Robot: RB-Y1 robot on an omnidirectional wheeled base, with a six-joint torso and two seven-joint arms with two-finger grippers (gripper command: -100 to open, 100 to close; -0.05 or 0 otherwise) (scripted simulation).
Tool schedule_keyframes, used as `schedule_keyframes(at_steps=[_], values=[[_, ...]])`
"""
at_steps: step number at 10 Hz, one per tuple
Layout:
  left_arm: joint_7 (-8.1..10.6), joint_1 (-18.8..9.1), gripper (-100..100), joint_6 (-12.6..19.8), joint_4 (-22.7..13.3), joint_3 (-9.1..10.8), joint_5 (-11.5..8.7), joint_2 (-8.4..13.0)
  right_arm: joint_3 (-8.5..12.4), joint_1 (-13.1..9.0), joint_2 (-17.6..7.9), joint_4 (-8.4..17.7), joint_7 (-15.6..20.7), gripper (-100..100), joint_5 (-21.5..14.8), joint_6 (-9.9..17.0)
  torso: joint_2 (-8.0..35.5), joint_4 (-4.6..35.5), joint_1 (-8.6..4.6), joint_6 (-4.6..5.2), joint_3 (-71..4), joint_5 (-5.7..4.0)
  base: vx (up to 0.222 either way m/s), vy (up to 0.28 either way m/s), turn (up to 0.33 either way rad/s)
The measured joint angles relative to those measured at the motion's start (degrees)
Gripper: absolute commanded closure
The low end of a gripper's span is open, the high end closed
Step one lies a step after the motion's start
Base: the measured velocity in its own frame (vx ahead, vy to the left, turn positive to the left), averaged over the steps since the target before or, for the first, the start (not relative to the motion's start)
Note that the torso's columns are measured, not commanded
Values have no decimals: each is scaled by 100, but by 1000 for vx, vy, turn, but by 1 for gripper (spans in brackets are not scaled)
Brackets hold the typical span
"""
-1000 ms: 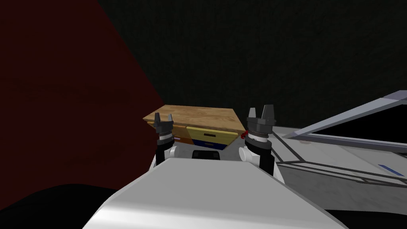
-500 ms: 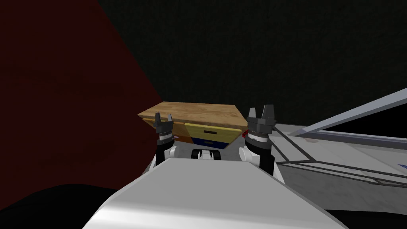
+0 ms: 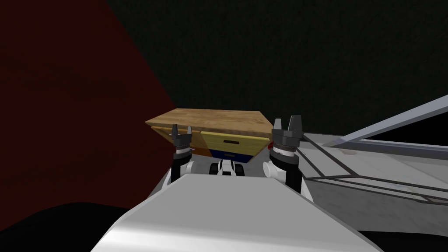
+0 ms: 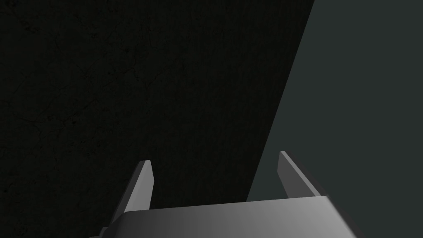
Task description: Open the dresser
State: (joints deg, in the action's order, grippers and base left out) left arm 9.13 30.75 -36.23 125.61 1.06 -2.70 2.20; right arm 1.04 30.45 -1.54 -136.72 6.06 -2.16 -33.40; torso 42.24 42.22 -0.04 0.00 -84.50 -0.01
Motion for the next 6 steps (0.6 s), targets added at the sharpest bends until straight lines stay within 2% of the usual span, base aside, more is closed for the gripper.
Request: schedule_keyframes(at_steps=[4,6], values=[[-62,-121,-100,8,-436,-63,54,423,0,0,0,0,0,0,0,0,3,6,0,0,-7,0,-10,-39,-23],[-99,-195,-100,32,-689,-108,92,536,0,0,0,0,0,0,0,0,5,7,4,0,-6,1,-11,-42,-31]])
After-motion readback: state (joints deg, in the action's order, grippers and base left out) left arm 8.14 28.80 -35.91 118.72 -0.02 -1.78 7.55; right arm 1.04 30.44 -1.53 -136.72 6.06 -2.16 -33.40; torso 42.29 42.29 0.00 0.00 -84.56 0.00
